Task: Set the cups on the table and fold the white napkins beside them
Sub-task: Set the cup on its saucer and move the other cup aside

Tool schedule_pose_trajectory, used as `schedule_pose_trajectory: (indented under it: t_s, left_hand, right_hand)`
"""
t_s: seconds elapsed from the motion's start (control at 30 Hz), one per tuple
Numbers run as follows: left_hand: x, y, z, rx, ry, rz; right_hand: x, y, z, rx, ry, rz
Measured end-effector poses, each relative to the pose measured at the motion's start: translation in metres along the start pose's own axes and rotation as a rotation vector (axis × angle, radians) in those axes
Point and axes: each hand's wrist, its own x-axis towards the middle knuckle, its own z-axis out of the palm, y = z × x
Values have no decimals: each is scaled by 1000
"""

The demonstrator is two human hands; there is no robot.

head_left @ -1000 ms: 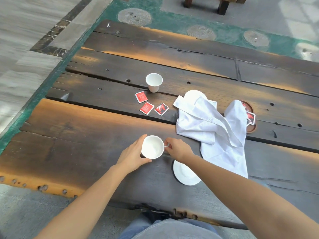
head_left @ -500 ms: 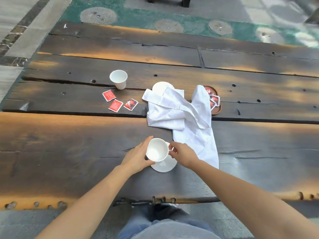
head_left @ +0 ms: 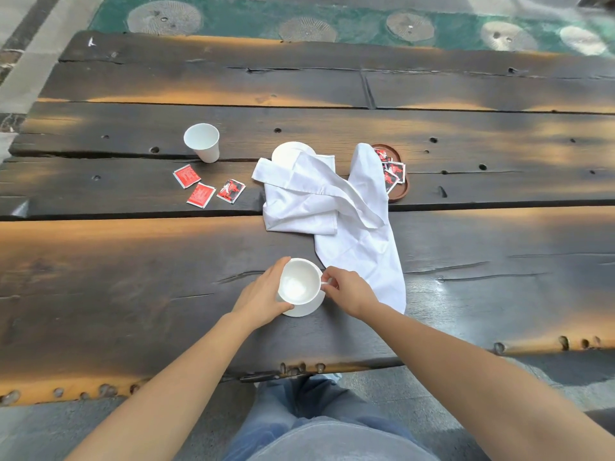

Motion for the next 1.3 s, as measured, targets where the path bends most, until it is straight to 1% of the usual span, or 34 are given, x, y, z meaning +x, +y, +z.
schedule_pose_trajectory:
  t_s: [0.87,0.97,1.07,1.13,1.23,1.3]
  left_hand:
    - [0,-1,3,-57,22,-23]
    - [1,-1,4,-40,-22,-53]
    - [-1,-3,4,-88,-122,-105]
    - [-4,-6,1,-123,-134,-100]
    - [-6,-15,-15,-127,-95,-108]
    - [-3,-22,-30,-106,-26,-125]
  right_hand:
    - [9,7,2,-16,-33,-23]
    - [8,7,-1,-30,-63,-29]
    - [6,9,-6,-45,-93,-22]
    - [6,11,-13,-42,-91,1]
    - [11,10,-29,-39,-74,9]
    - [19,5,-39,-45,-58,-3]
